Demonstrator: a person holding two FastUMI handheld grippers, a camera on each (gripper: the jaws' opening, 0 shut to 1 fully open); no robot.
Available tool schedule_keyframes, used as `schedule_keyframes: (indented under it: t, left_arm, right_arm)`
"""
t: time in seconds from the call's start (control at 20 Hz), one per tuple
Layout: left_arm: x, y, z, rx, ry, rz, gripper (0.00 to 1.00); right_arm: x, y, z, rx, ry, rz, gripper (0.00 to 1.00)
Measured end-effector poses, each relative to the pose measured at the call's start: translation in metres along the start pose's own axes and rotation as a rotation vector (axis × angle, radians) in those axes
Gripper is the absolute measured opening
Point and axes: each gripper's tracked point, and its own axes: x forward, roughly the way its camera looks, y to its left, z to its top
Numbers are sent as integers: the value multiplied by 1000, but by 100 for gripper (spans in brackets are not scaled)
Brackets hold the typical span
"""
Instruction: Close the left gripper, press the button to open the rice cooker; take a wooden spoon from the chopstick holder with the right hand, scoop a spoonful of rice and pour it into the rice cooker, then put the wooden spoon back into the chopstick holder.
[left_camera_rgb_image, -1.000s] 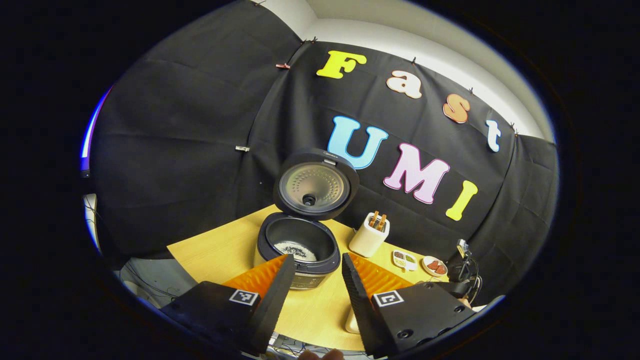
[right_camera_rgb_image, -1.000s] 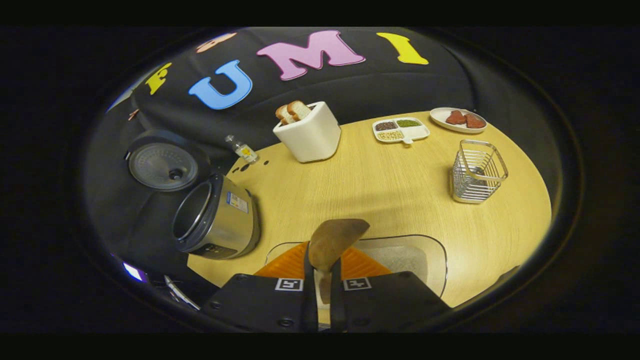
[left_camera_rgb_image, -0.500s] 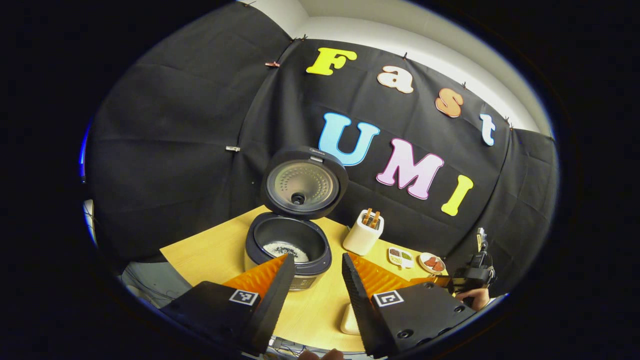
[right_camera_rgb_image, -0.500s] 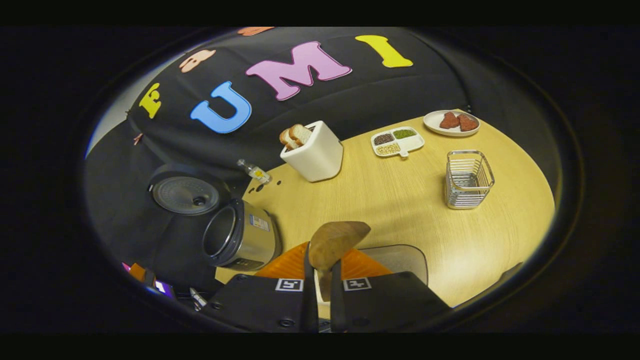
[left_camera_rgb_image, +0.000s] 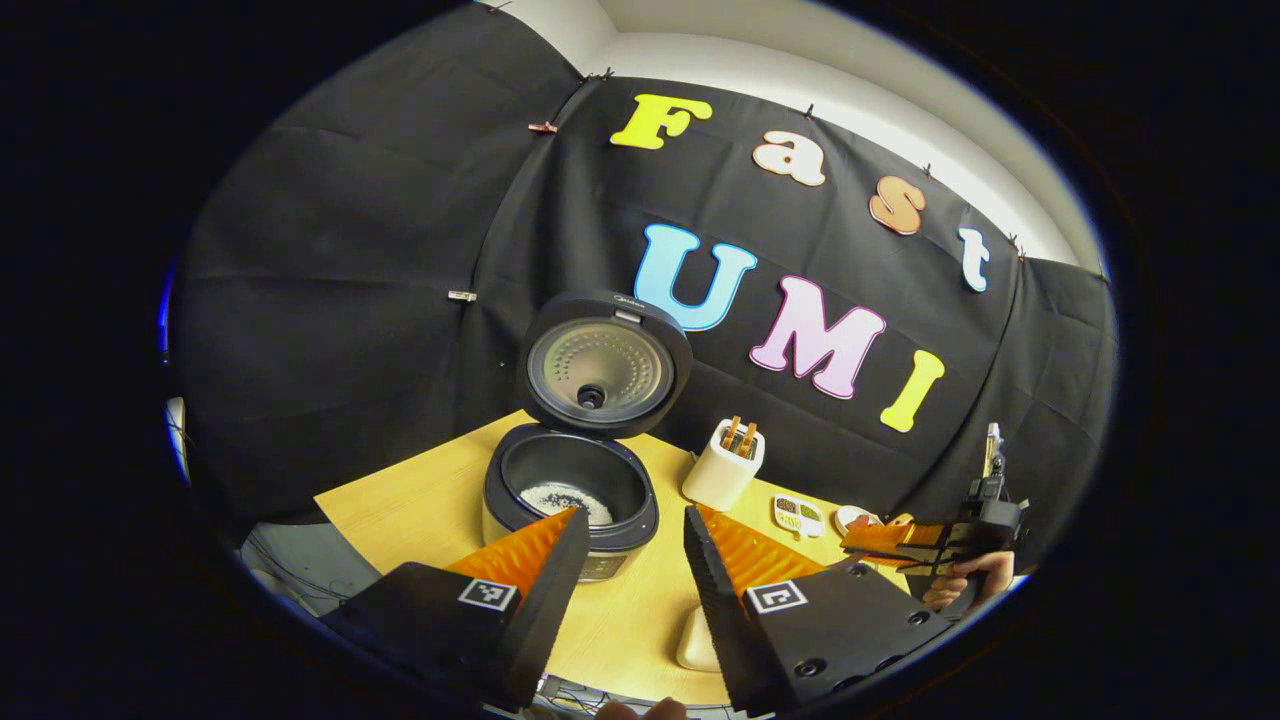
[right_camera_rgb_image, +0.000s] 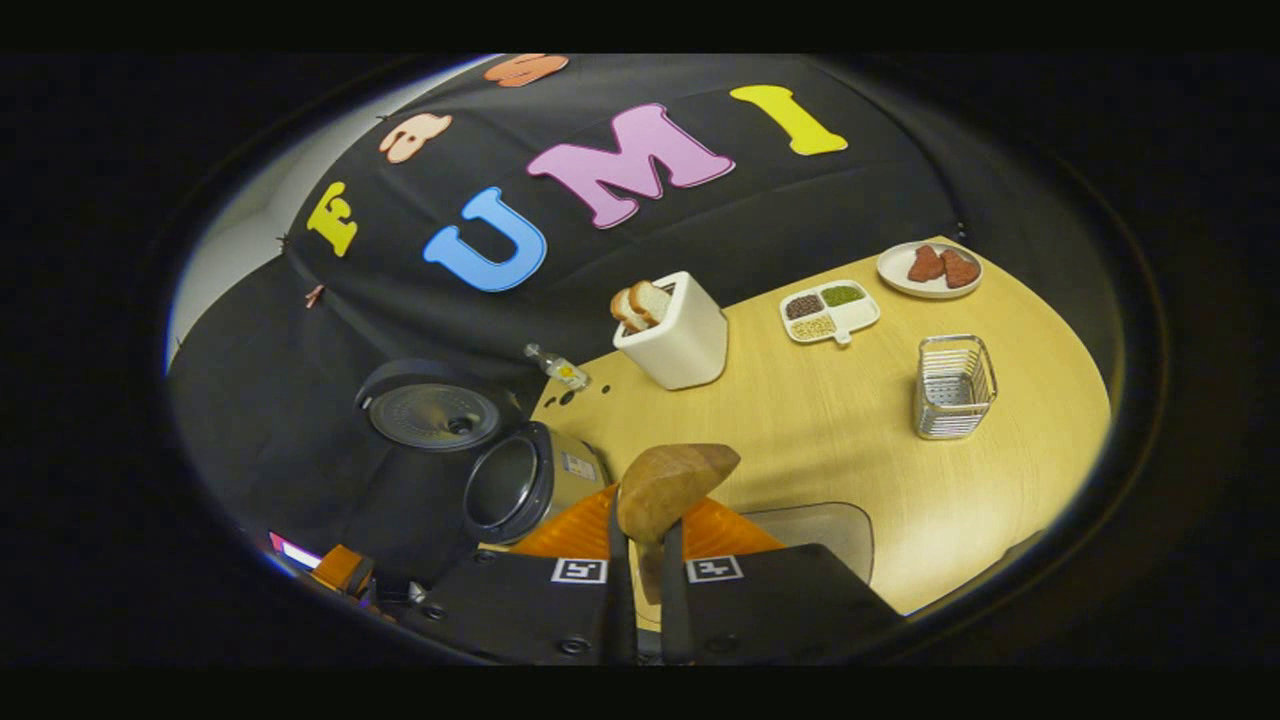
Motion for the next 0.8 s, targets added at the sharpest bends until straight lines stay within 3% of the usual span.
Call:
schedule_keyframes:
  t: [0.15, 0.2, 0.5, 0.55, 0.7, 0.8]
  left_arm:
    - [-3, 10, 4, 1, -8, 13, 69]
    - [-5, 15, 6, 0, -11, 18, 69]
    - [-13, 45, 10, -13, -26, 47, 69]
    - [-15, 51, 11, -16, -28, 53, 69]
    - [-20, 67, 15, -21, -39, 69, 69]
    - [-22, 74, 14, -32, -42, 73, 69]
  right_arm:
    - [5, 34, 6, -15, -5, 50, 10]
    - [9, 45, 7, -15, -5, 65, 14]
    - [54, 126, 10, -17, -3, 149, 14]
    - [61, 138, 11, -23, -8, 156, 10]
    - [83, 177, 9, -61, -11, 186, 19]
    - [103, 196, 6, -87, -18, 186, 9]
